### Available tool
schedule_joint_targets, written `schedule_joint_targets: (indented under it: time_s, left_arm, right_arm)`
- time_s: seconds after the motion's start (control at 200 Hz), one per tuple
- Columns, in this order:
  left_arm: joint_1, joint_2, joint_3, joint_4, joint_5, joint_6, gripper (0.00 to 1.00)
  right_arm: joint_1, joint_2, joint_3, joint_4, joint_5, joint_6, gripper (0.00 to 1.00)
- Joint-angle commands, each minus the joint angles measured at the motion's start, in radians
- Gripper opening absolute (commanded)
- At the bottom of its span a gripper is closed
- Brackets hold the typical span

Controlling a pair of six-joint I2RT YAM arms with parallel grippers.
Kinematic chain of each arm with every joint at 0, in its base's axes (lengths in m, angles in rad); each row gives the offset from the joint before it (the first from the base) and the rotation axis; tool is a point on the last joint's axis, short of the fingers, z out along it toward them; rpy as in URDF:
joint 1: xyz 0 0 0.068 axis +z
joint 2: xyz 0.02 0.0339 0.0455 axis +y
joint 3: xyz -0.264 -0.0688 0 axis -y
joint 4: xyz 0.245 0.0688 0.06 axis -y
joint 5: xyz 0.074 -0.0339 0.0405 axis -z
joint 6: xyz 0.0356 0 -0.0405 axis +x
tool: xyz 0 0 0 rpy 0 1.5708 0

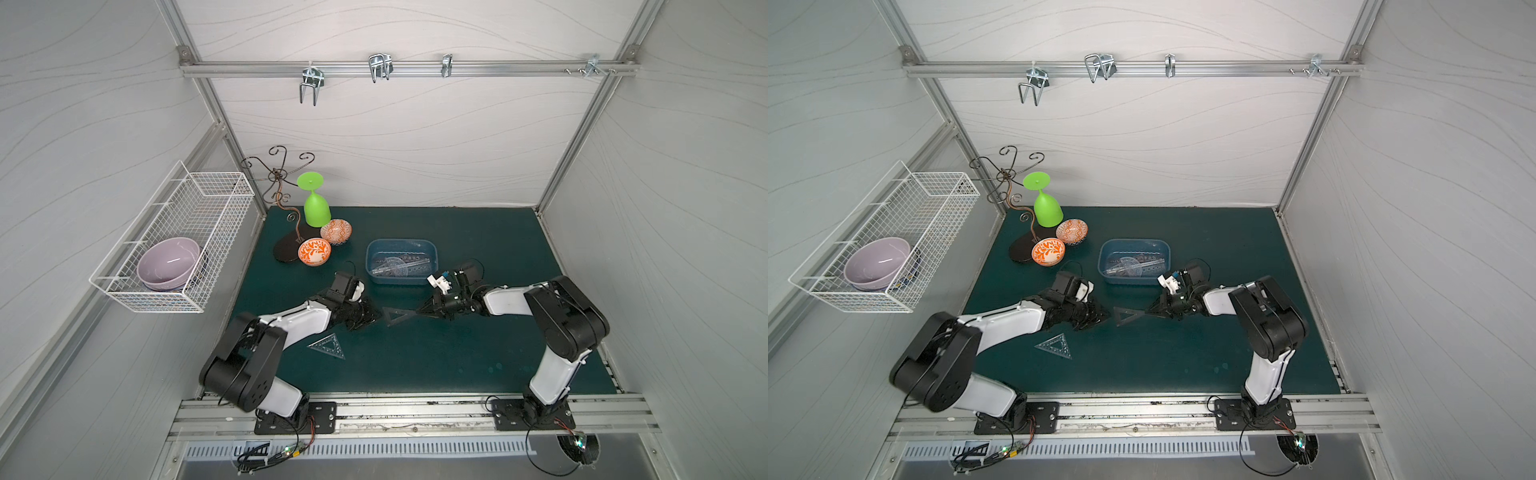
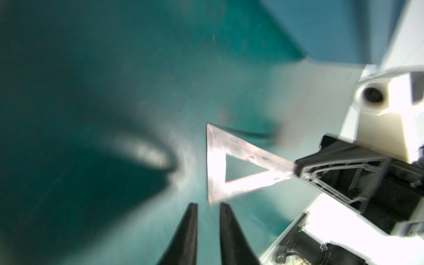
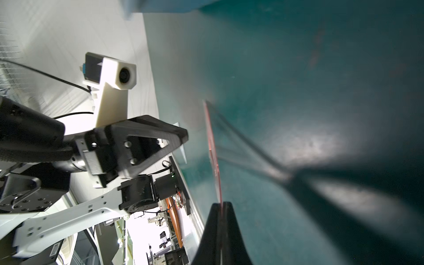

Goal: Put the scattered rulers into the storage box
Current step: Pick up the ruler from the center of the board, then place the ruler in the storage box.

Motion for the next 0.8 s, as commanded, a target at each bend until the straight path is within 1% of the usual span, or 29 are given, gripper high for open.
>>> schedule_joint_targets:
  time_s: [0.0,0.055,0.1,0.155,0.23,0.31,0.43,0.57,0.69,0.795]
  left_arm:
    - [0.062,-0.121,0.105,-0.219,-0.073,0.046,0.39]
    - [0.095,-0.158,0.14,-0.276,-0.065,0.077,0.41]
    - [0.118,-0.18,0.178,-0.328,-0.081,0.104,0.42]
    - [0.142,-0.19,0.231,-0.39,-0.102,0.14,0.43]
    - [0.174,-0.189,0.286,-0.435,-0.105,0.168,0.43]
    - [0.199,-0.175,0.327,-0.461,-0.098,0.184,0.43]
    - [0.208,-0.16,0.361,-0.48,-0.091,0.203,0.43]
    - [0.226,-0.146,0.367,-0.493,-0.102,0.224,0.44]
    - [0.244,-0.129,0.358,-0.486,-0.095,0.23,0.44]
    - [0.25,-0.114,0.345,-0.475,-0.084,0.229,0.44]
  right_arm:
    - [0.006,-0.121,0.04,-0.071,0.016,-0.022,0.0]
    - [0.007,-0.161,0.065,-0.099,0.028,-0.022,0.0]
    - [0.006,-0.182,0.114,-0.148,0.035,-0.037,0.0]
    - [0.005,-0.191,0.19,-0.213,0.065,-0.066,0.0]
    - [0.002,-0.174,0.289,-0.255,0.119,-0.091,0.0]
    - [0.0,-0.105,0.392,-0.271,0.173,-0.102,0.0]
    - [-0.002,0.036,0.558,-0.344,0.271,-0.144,0.0]
    - [0.007,0.174,0.726,-0.403,0.313,-0.198,0.0]
    - [0.015,0.245,0.794,-0.424,0.332,-0.217,0.0]
    - [0.024,0.296,0.826,-0.43,0.31,-0.213,0.0]
